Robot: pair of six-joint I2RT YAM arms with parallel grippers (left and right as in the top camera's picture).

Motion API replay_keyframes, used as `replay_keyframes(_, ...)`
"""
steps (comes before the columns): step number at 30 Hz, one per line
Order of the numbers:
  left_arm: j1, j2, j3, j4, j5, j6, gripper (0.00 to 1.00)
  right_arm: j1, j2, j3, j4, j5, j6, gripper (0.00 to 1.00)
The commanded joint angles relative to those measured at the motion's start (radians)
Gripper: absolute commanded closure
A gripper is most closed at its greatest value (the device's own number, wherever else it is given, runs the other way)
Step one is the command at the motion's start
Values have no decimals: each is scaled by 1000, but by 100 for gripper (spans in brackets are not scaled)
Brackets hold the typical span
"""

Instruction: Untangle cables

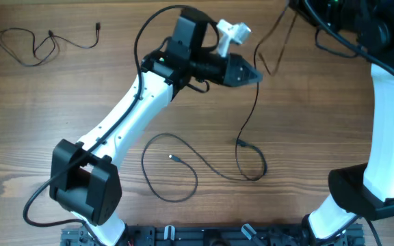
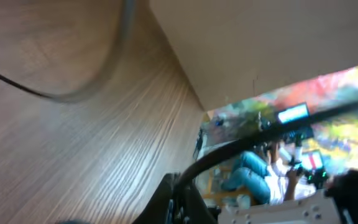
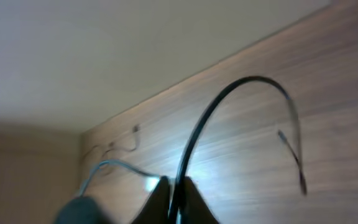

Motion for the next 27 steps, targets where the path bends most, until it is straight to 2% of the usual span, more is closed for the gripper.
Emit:
replay_keyframes(1,90,-58,7,78,-42,-238,96,-2,6,13,-42,191,-50,42)
replay_keyframes(2,126,-90,7,113,-69,-314,96,-2,6,13,-58,223,-69,17)
replay_keyframes(3,152,-114,7,159,-69,-373,96,-2,6,13,-71,241,-75,5)
replay_keyframes(4,180,-151,7,251,-69,-486,96,-2,8,13,-88,242,-74,0)
replay_keyframes(5,203,-206,7,454,-69,-674,96,-2,8,13,-113,242,-74,0)
replay_keyframes(7,204,-248,7,675,-108,-852,96,-2,11,13,-150,242,-74,0)
replay_keyframes(9,204,-271,7,772,-198,-987,96,-2,13,13,-175,241,-74,0)
replay_keyframes(11,204,-289,7,830,-349,-1127,96,-2,15,13,-212,207,-77,0)
replay_keyframes(13,204,-292,7,962,-476,-1258,96,-2,15,-3,-212,91,-204,0)
replay_keyframes(15,204,-292,8,1035,-575,-1286,96,0,15,-58,-212,-40,-276,0)
replay_keyframes(18,208,-292,8,967,-600,-1274,96,30,15,-217,-210,-185,-420,0)
replay_keyframes(21,208,-292,8,891,-605,-1268,96,55,15,-366,-171,-200,-421,0)
replay_keyframes(22,210,-292,8,882,-615,-1228,96,58,15,-397,-157,-245,-445,0)
replay_keyframes(23,218,-292,8,875,-623,-1160,96,58,15,-419,-142,-307,-481,0)
replay_keyframes(24,229,-292,8,834,-634,-1143,96,58,15,-419,-140,-337,-492,0)
replay_keyframes(27,261,-292,8,760,-658,-1149,96,70,13,-419,-138,-340,-490,0)
